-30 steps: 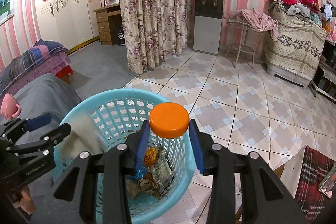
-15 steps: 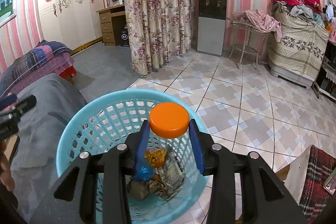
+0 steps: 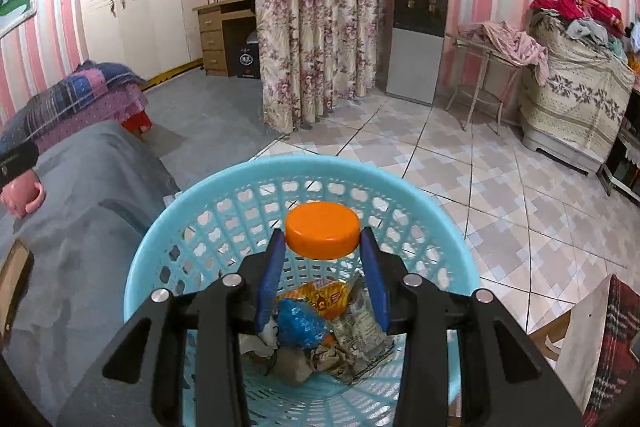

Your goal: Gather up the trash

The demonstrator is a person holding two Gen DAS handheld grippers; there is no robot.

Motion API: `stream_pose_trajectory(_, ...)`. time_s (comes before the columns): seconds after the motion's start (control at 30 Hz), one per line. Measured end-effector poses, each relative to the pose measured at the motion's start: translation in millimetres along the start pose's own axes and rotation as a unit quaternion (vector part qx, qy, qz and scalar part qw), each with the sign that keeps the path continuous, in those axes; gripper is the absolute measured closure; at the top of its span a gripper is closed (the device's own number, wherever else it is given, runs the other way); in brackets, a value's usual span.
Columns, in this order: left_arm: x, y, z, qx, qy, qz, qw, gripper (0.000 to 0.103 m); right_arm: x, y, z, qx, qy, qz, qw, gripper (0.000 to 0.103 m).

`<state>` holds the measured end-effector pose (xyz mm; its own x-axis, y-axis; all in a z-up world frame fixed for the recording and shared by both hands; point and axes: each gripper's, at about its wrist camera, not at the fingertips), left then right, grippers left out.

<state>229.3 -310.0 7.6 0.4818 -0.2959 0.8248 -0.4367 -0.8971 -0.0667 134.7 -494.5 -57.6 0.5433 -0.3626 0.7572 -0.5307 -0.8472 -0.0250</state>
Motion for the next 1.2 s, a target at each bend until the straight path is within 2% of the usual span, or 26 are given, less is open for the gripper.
stream_pose_trajectory(0.03, 0, -2, 0, 0.001, -0.001, -0.001, 1.0000, 0.006, 0, -2, 1, -0.002, -0.002, -0.005, 1.000, 0.063)
stream_pose_trajectory(0.07, 0, -3, 1, 0.002, -0.002, -0.004, 1.0000, 0.006, 0, -3, 1, -0.004, -0.002, -0.008, 1.000, 0.058)
stream_pose_trajectory(0.1, 0, -5, 1, 0.001, -0.003, -0.008, 1.0000, 0.006, 0, -4, 0, -0.004, -0.001, -0.009, 1.000, 0.048)
stream_pose_trajectory(0.17, 0, -8, 1, -0.001, -0.004, -0.014, 0.9999, 0.006, 0, -6, 0, -0.001, -0.003, -0.010, 1.000, 0.038)
stream_pose_trajectory(0.33, -1, -8, -2, -0.003, -0.003, -0.017, 0.9999, 0.006, 2, -6, -6, 0.013, 0.006, -0.010, 1.000, 0.029)
stream_pose_trajectory(0.4, 0, -7, -4, -0.001, 0.000, -0.014, 0.9999, 0.006, 1, -7, -7, 0.012, 0.010, -0.013, 1.000, 0.017)
stream_pose_trajectory(0.57, 0, -9, -17, 0.007, 0.010, -0.011, 0.9999, 0.006, 5, -15, -16, 0.014, 0.022, -0.020, 0.999, 0.009)
stream_pose_trajectory(0.7, -2, -17, -39, -0.002, 0.017, -0.022, 0.9996, 0.006, -1, -21, -33, 0.030, 0.033, -0.016, 0.999, 0.008)
stream_pose_trajectory(0.83, -18, -23, -78, 0.024, 0.037, 0.000, 0.9990, 0.005, -9, -32, -50, 0.036, 0.044, -0.039, 0.998, 0.007)
stream_pose_trajectory(0.93, -34, -38, -105, 0.026, 0.039, -0.003, 0.9989, 0.005, -14, -47, -73, 0.054, 0.062, -0.053, 0.995, 0.005)
stream_pose_trajectory(1.03, -50, -59, -128, 0.047, 0.032, -0.005, 0.9984, 0.005, -17, -56, -93, 0.060, 0.078, -0.049, 0.994, 0.004)
stream_pose_trajectory(1.2, -77, -101, -162, 0.074, 0.022, -0.016, 0.9969, 0.005, -43, -81, -134, 0.075, 0.106, -0.078, 0.988, 0.004)
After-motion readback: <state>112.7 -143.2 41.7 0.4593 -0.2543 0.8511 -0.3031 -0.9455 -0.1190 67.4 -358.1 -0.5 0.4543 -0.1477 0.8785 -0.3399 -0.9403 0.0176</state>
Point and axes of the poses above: each gripper's, at about its wrist camera, not at the fingertips, and z roughly the way its jaws point, y to its right, x to its top, and after that the axes turned 2 degrees about z, right-handed
